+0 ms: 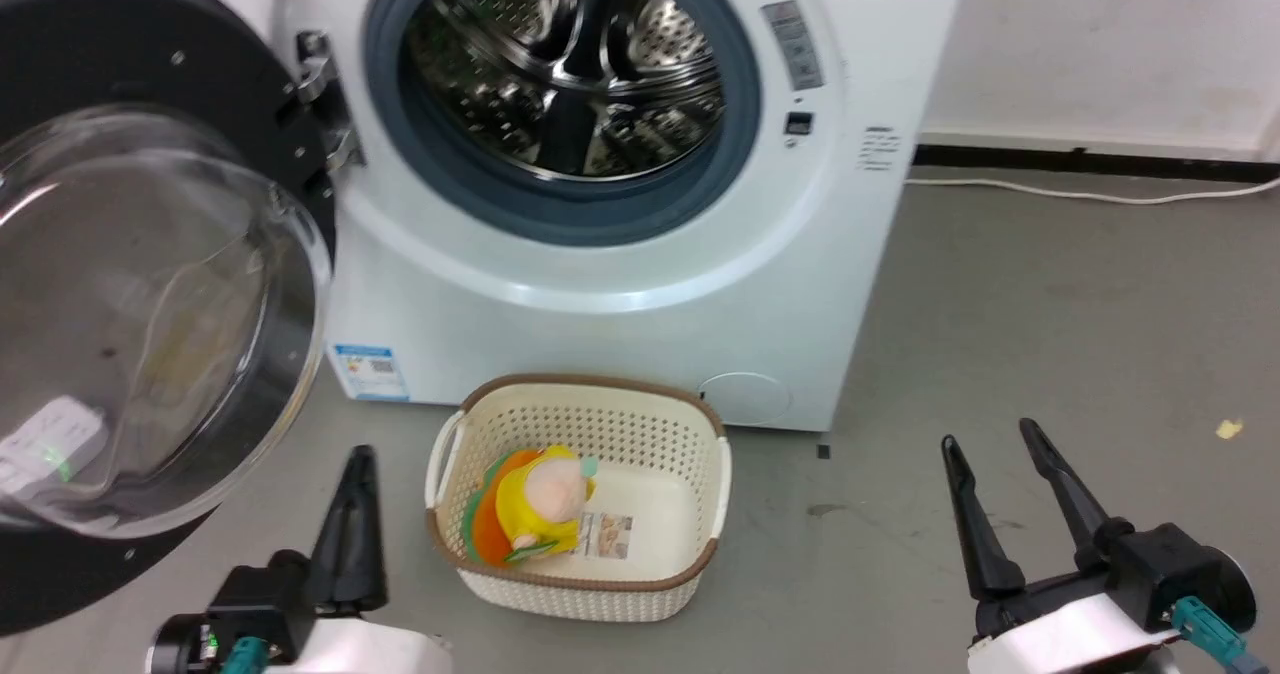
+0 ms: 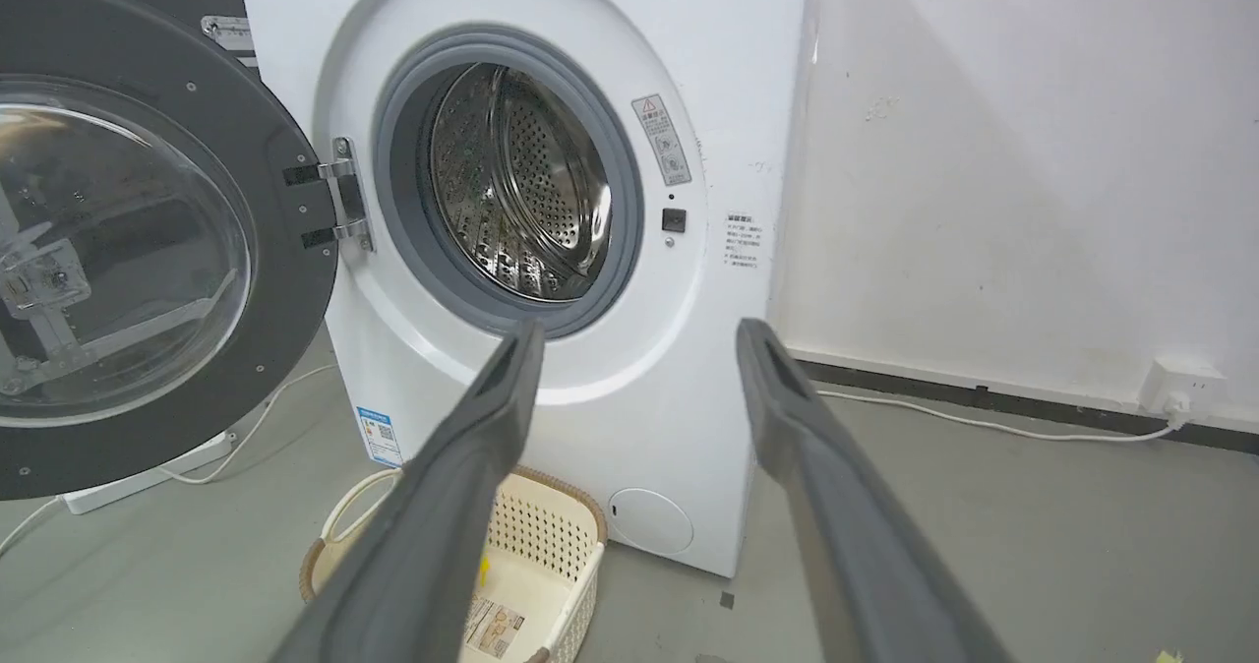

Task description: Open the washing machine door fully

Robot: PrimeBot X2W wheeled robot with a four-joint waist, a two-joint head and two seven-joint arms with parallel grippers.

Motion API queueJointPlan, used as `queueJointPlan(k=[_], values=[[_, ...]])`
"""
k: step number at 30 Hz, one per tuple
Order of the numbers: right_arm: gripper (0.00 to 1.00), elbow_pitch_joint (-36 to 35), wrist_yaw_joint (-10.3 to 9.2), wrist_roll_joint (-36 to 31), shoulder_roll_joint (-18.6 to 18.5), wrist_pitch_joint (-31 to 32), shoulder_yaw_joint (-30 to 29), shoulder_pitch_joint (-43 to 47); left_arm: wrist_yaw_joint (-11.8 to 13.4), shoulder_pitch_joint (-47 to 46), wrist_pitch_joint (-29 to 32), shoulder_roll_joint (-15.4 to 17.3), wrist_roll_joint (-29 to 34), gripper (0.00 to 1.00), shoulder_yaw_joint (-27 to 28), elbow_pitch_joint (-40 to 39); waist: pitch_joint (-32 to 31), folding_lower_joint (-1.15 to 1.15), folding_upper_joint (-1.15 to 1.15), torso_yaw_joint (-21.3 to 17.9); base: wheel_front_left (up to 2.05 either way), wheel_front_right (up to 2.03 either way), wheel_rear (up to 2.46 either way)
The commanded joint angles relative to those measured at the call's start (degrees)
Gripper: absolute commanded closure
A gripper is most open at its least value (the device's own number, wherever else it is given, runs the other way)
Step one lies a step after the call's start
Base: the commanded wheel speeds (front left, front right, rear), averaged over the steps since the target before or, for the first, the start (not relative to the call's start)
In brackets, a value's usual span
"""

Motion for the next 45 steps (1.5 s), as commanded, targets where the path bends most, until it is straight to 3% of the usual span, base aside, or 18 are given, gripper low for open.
queueJointPlan(k=[1, 3, 4, 5, 6, 7, 26, 45], values=[[0.00, 0.06, 0.05, -0.25, 0.31, -0.23, -0.24, 0.69, 0.18, 0.74, -0.25, -0.04, 0.27, 1.00, -0.14, -0.32, -0.61, 0.01, 0.00, -0.92, 0.00, 0.00, 0.00], [0.00, 0.27, 0.05, -0.34, 0.38, -0.24, -0.55, 1.01, -0.06, 1.28, -0.25, -0.41, 0.60, 1.00, -1.10, -0.67, -0.66, 0.01, 0.00, -1.44, 0.00, 0.00, 0.00], [0.00, 0.40, 0.05, -0.34, 0.42, -0.24, -0.72, 1.21, -0.19, 1.53, -0.25, -0.56, 0.87, 0.74, -1.70, -0.76, -0.68, 0.01, 0.00, -1.62, 0.00, 0.00, 0.00], [0.00, 0.55, 0.05, -0.34, 0.45, -0.24, -0.92, 1.43, -0.28, 1.90, -0.25, -0.69, 1.07, 0.55, -2.31, -0.61, -0.73, 0.01, 0.00, -1.81, 0.00, 0.00, 0.00], [0.00, 0.74, 0.05, -0.32, 0.48, -0.24, -1.07, 1.66, -0.42, 2.28, -0.25, -0.81, 1.17, 0.11, -2.94, -0.29, -0.77, 0.01, 0.00, -2.00, 0.00, 0.00, 0.00], [0.00, 0.96, 0.05, -0.28, 0.51, -0.24, -1.25, 1.88, -0.48, 2.60, -0.25, -0.91, 1.35, 0.00, -3.52, 0.09, -0.80, 0.01, 0.00, -2.16, 0.00, 0.00, 0.00], [0.00, 4.07, 0.05, 1.29, 0.61, -0.25, -0.23, 2.09, 2.07, 2.45, -0.25, -1.39, 4.52, 0.00, -5.80, 3.86, -1.16, 0.01, 0.00, -2.27, 0.00, 0.00, 0.00], [0.00, 4.26, 0.05, 1.75, 0.62, -0.25, 0.09, 2.07, 1.53, 2.32, -0.25, -1.29, 4.45, 0.00, -5.80, 4.86, -0.95, 0.01, 0.00, -1.94, 0.00, 0.00, 0.00]])
